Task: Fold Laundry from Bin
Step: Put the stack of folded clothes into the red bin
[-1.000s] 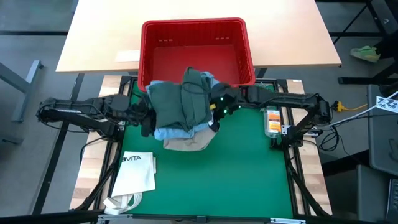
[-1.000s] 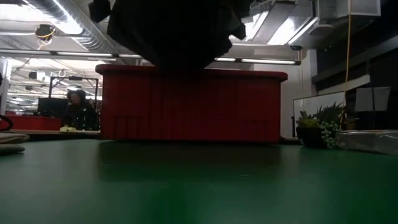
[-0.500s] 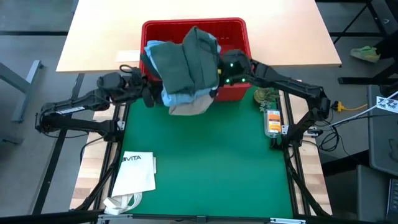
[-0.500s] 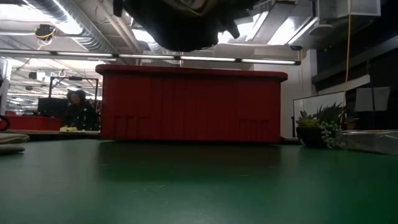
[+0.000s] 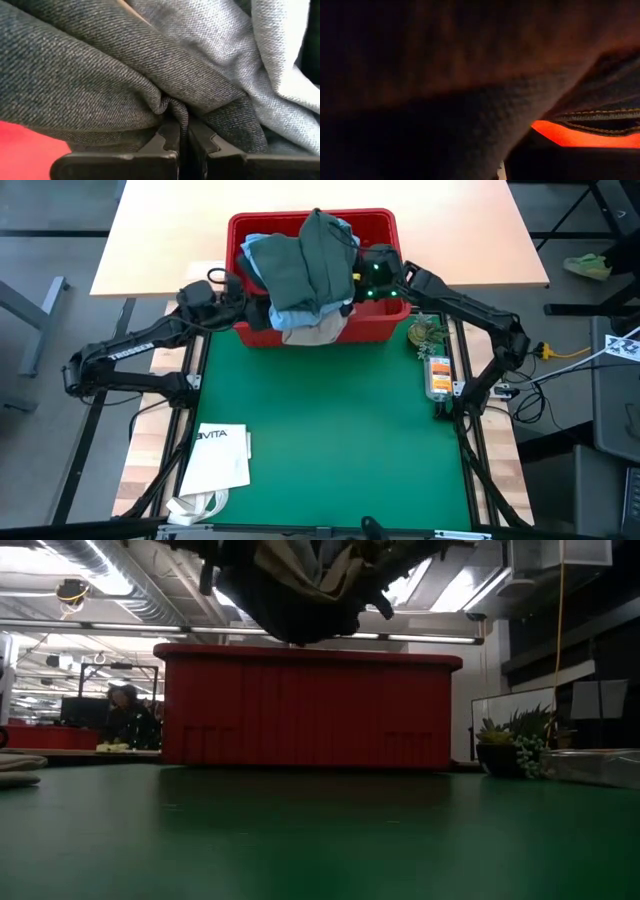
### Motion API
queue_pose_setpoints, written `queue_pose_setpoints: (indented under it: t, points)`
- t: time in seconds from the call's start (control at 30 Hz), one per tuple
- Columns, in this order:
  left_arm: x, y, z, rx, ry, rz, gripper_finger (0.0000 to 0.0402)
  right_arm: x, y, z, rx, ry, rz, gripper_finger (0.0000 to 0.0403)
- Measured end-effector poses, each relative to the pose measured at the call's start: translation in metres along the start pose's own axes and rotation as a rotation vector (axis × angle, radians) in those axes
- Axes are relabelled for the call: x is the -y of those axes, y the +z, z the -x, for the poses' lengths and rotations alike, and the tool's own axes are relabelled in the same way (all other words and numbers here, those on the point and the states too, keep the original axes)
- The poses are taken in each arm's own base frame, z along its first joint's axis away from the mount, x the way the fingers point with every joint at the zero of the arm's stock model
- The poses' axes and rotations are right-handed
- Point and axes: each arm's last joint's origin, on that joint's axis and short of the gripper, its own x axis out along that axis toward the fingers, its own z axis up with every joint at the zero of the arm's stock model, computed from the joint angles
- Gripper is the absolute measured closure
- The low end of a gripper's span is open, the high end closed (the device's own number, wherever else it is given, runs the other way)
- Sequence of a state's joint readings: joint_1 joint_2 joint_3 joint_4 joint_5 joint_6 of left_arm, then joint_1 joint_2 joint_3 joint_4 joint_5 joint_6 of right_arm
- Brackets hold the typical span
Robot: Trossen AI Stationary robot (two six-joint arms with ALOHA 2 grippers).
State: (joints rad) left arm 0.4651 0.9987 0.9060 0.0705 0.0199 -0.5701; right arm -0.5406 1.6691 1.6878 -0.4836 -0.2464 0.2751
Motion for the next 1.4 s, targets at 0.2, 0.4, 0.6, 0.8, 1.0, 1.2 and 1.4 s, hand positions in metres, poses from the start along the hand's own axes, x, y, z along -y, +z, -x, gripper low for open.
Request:
queue_pose_setpoints:
  t: [0.2,0.4,0.6,0.8,1.0,1.2,1.4]
  points:
    - [-0.020,0.003,-0.015,0.013,0.041,0.003,0.0401,0.020,0.002,-0.004,0.003,-0.045,-0.008,0.0402]
    - [-0.046,0.008,-0.031,0.034,0.055,0.011,0.0401,0.045,0.006,-0.009,0.028,-0.082,-0.029,0.0402]
    - [-0.077,0.013,-0.050,0.024,0.082,0.040,0.0401,0.072,0.004,-0.027,0.038,-0.095,-0.053,0.0402]
    - [-0.102,0.031,-0.071,0.016,0.107,0.039,0.0401,0.106,0.004,-0.038,0.069,-0.106,-0.097,0.0402]
    - [-0.136,0.026,-0.089,-0.034,0.183,0.053,0.0401,0.133,-0.005,-0.048,0.037,-0.140,-0.136,0.0402]
    - [-0.169,0.013,-0.098,-0.084,0.262,0.092,0.0401,0.154,-0.016,-0.061,-0.003,-0.184,-0.149,0.0402]
    - [-0.187,0.009,-0.096,-0.112,0.323,0.115,0.0399,0.173,-0.033,-0.081,-0.053,-0.205,-0.171,0.0402]
